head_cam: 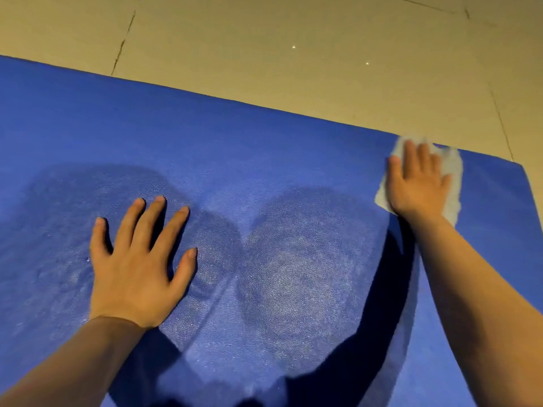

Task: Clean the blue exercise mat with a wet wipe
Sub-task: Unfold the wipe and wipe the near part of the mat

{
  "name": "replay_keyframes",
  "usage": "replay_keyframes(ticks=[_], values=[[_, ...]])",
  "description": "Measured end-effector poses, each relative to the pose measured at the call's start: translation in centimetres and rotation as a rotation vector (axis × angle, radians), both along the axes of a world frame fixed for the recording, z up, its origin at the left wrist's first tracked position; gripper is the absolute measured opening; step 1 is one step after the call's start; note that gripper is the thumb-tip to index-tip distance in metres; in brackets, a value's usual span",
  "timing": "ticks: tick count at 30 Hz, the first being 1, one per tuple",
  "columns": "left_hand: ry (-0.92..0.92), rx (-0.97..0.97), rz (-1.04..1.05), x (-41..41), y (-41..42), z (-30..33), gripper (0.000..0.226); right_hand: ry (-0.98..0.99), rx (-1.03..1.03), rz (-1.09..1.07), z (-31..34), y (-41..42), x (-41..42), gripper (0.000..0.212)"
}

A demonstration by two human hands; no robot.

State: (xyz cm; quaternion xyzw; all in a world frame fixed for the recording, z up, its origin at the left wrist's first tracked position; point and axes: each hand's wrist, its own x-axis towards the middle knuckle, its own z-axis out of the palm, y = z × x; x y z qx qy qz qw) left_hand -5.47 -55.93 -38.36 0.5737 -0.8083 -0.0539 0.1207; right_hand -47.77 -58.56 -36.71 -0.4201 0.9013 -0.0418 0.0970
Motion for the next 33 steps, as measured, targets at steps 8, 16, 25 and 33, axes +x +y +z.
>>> replay_keyframes(ticks=[8, 16, 25, 33], values=[[0.031, 0.013, -0.011, 0.1, 0.0, -0.2, 0.063, -0.001, -0.010, -0.311, -0.6, 1.4, 9.3, 0.059], [0.069, 0.024, -0.022, 0.2, -0.1, -0.7, 0.064, 0.044, -0.109, 0.481, -1.6, 6.3, 27.7, 0.060], [0.066, 0.029, -0.031, 0.3, -0.3, -0.7, 0.064, 0.108, 0.058, -0.015, 0.5, 16.2, 5.6, 0.095], [0.022, 0.011, -0.051, 0.6, -0.6, -1.1, 0.061, 0.088, 0.002, -0.354, -1.1, 17.4, 11.6, 0.072]])
